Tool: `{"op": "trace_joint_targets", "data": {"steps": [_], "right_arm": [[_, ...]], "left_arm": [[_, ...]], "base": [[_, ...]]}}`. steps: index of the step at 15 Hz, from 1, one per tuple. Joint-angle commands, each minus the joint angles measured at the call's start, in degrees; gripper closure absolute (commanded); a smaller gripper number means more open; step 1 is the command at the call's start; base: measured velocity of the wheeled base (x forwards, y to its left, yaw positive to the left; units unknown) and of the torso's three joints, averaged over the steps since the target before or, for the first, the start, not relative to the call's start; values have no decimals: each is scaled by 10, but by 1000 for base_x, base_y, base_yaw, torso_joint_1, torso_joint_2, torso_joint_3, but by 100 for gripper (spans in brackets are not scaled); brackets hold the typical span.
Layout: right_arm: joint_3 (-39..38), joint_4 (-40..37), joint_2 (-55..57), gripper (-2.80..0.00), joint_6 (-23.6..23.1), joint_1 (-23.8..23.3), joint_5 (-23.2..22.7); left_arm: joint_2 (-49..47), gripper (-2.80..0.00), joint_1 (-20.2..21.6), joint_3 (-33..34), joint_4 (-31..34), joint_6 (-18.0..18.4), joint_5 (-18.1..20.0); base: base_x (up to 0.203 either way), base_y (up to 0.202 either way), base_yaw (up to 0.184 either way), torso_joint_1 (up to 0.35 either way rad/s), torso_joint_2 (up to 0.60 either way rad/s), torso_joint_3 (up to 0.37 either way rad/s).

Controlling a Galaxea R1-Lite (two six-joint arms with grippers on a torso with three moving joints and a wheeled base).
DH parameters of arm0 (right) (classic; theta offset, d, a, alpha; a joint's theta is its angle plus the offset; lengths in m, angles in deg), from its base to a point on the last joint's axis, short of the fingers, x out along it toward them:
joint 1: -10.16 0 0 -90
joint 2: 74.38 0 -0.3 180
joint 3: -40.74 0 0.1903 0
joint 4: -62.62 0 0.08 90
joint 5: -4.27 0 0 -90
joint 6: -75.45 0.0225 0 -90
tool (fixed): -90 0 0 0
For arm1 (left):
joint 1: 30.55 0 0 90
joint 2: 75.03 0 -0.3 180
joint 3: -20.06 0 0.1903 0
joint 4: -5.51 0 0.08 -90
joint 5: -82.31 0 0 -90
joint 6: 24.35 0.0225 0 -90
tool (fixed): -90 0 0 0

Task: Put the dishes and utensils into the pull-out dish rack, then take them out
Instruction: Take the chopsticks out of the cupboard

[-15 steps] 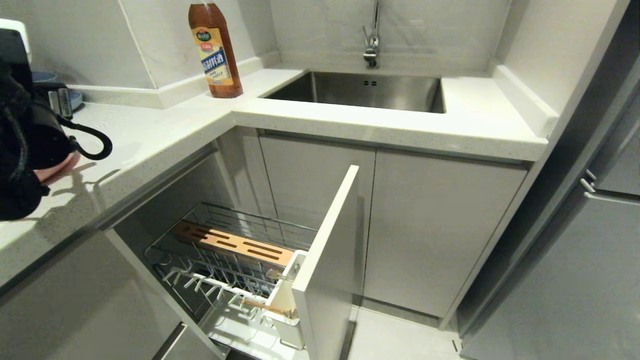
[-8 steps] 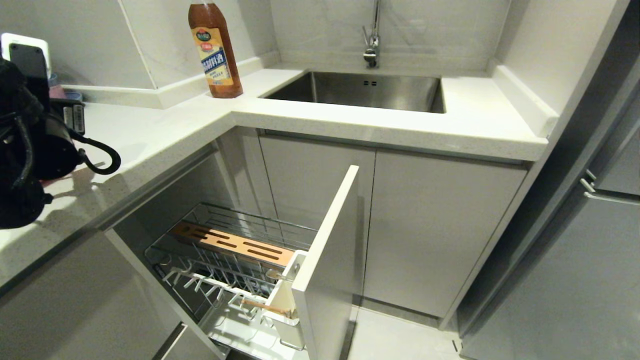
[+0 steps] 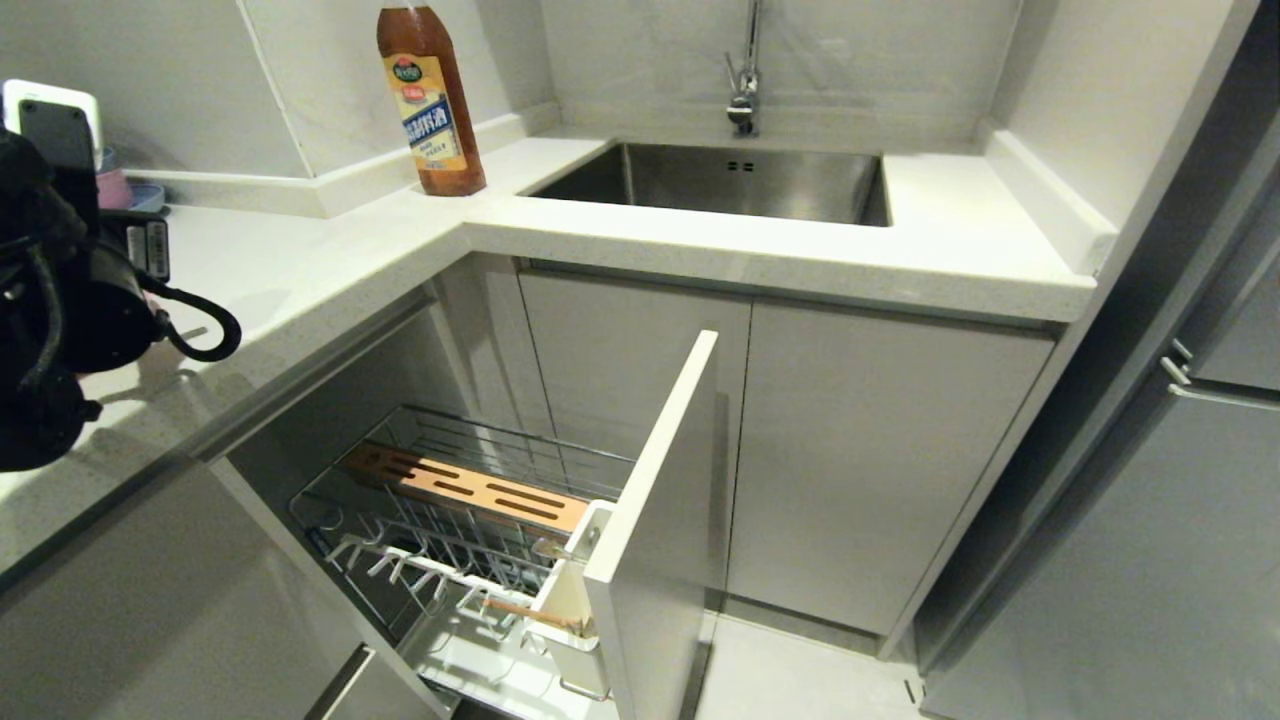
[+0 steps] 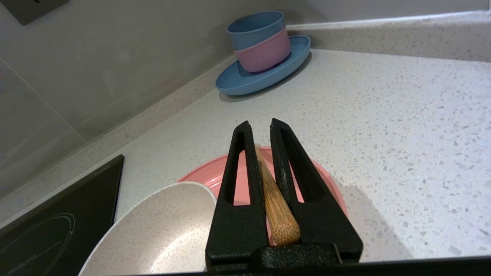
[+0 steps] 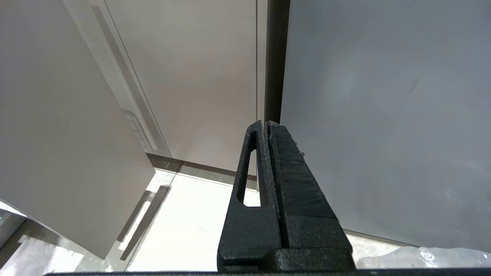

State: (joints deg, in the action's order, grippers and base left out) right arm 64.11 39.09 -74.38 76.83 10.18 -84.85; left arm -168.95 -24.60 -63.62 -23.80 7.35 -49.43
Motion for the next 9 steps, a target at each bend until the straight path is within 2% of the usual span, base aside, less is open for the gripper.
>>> {"op": "trace_joint_targets", "data": {"steps": [1, 9], "right_arm": [[-2, 0, 0, 0, 0, 0, 0], [-1, 0, 0, 0, 0, 0, 0]], "left_arm": [[1, 0, -1, 3, -1, 1, -3], [7, 0, -11, 22, -1, 0, -5]], "base": [[0, 0, 0, 0, 0, 0], [0, 0, 0, 0, 0, 0]]}}
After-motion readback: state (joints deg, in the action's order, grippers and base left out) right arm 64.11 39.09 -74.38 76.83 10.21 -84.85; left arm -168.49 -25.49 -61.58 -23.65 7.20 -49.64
